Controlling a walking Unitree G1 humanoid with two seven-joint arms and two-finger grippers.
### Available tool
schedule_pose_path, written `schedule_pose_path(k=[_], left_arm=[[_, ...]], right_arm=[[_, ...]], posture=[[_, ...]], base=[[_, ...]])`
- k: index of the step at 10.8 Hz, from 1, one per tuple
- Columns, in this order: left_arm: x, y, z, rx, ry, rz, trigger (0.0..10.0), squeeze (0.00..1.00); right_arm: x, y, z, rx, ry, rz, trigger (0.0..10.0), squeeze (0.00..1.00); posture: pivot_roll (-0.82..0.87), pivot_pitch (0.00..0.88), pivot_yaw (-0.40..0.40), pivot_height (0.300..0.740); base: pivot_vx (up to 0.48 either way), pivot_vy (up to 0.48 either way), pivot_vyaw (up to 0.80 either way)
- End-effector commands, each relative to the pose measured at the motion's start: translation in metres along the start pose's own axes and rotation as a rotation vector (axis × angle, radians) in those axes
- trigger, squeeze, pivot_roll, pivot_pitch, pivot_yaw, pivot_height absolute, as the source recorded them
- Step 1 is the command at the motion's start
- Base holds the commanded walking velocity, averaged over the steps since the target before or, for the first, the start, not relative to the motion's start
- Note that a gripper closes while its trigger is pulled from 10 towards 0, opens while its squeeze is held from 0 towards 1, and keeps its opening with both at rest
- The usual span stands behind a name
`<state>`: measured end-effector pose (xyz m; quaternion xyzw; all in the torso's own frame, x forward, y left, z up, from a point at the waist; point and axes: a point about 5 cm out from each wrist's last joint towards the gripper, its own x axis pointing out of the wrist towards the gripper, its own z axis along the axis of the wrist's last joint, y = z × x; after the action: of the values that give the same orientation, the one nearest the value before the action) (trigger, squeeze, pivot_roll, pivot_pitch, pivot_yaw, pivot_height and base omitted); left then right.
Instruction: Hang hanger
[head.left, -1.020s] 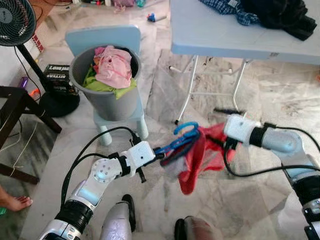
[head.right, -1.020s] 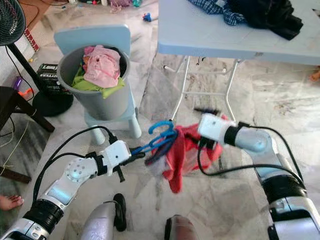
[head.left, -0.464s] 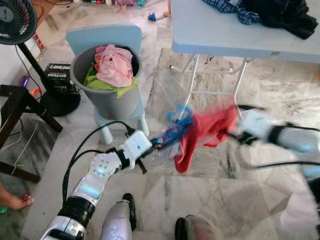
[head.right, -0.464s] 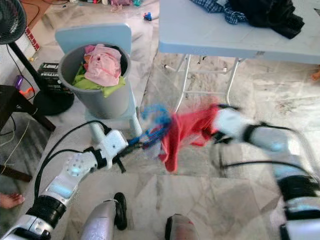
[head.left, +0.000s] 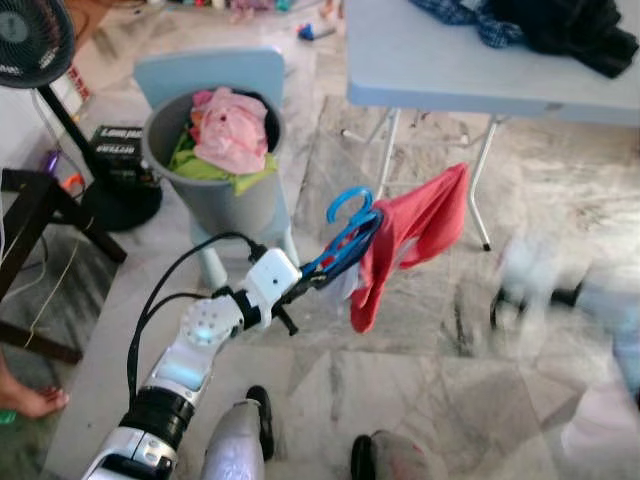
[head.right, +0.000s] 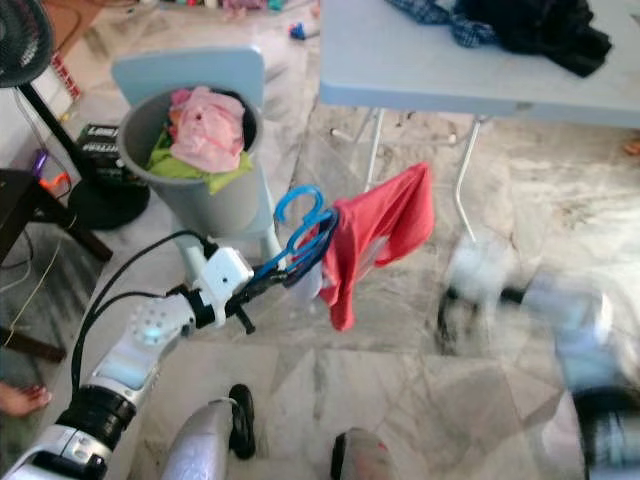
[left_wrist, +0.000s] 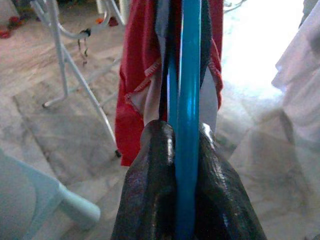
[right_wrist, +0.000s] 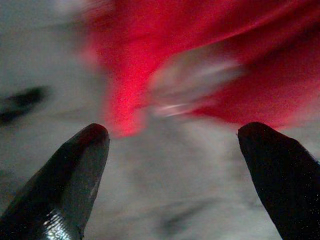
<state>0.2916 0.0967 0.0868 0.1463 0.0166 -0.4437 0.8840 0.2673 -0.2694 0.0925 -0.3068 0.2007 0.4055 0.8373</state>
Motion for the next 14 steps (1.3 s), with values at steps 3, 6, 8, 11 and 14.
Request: schedule_pose_path(k=[3,6,8,11,14], left_arm=[[0.004,-0.02,0.013,-0.021,-0.061,-0.128,0.0,0.0],[0.0,-0.023,0.011,-0.015,-0.041,-0.142,0.0,0.0],[-0.001,-0.022,0.01,-0.014,-0.029,-0.143,0.0,0.0],[0.0,-0.021,0.011,-0.003,-0.025,-0.144,0.0,0.0],[0.001,-0.026,0.01,-0.016,-0.028,-0.164,0.0,0.0]], right_arm=[[0.022,-0.002,0.02,0.065,-0.133,-0.143,10.0,0.0],[0.026,-0.017,0.033,0.188,-0.219,-0.375,0.0,0.0],[0.027,-0.011,0.027,0.291,-0.23,-0.334,0.0,0.0],[0.009,0.002,0.018,0.291,-0.18,-0.09,2.7,0.0],[0.004,0.005,0.023,0.351,-0.214,-0.014,10.0,0.0]], posture=[[-0.03,0.204,-0.018,0.74],[-0.03,0.201,-0.017,0.74],[-0.03,0.197,-0.016,0.74],[-0.03,0.199,-0.015,0.74],[-0.03,0.203,-0.015,0.74]], base=[[0.0,0.0,0.0],[0.0,0.0,0.0],[0.0,0.0,0.0],[0.0,0.0,0.0],[0.0,0.0,0.0]])
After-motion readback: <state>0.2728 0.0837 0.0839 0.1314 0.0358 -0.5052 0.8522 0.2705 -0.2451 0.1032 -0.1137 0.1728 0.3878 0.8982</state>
